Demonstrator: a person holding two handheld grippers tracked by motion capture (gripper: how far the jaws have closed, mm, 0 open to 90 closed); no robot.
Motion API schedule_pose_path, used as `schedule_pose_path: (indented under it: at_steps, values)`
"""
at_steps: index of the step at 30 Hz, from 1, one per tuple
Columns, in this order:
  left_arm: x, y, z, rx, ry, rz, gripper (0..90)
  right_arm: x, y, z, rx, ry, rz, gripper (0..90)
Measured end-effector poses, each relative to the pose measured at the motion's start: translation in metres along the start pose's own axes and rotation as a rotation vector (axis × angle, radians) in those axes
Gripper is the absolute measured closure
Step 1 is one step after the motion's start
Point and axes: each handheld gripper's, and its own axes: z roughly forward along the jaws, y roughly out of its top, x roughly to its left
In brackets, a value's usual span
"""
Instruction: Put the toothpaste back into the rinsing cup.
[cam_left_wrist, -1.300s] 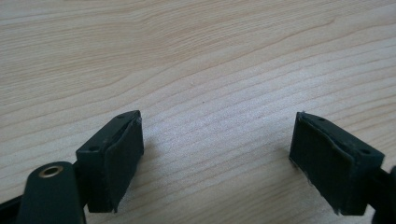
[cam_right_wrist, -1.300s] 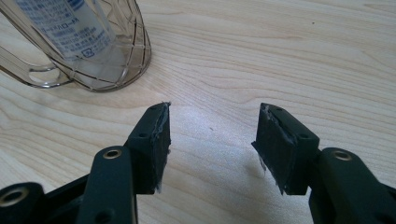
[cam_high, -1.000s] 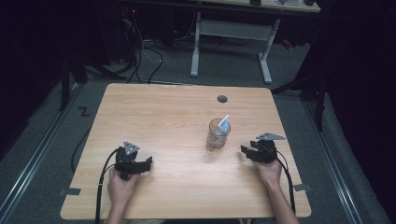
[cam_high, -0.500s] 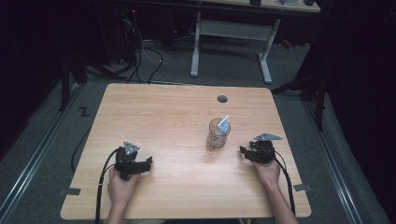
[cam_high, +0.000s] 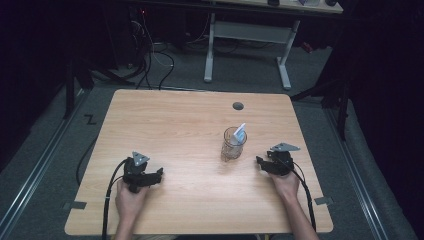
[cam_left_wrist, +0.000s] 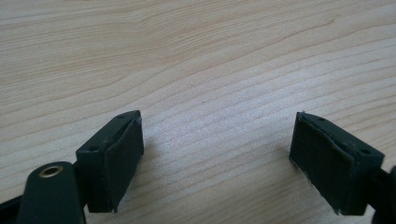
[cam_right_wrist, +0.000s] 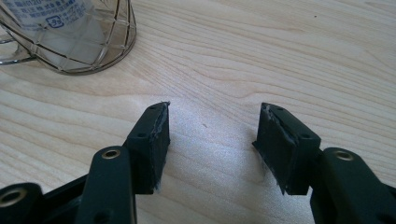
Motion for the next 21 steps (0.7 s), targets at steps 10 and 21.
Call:
schedule_pose_path:
  at_steps: [10,21]
  values:
    - [0.0000,0.0000,0.0000,0.000,0.000,0.001,17.5,0.0003,-0.0001,0.0001,0.003,-0.004,0.003,41.3]
    - [-0.0001,0.0000,0.0000,0.000,0.000,0.000,17.5,0.0001,0.0000,0.0002,0.003,-0.007,0.004,40.6]
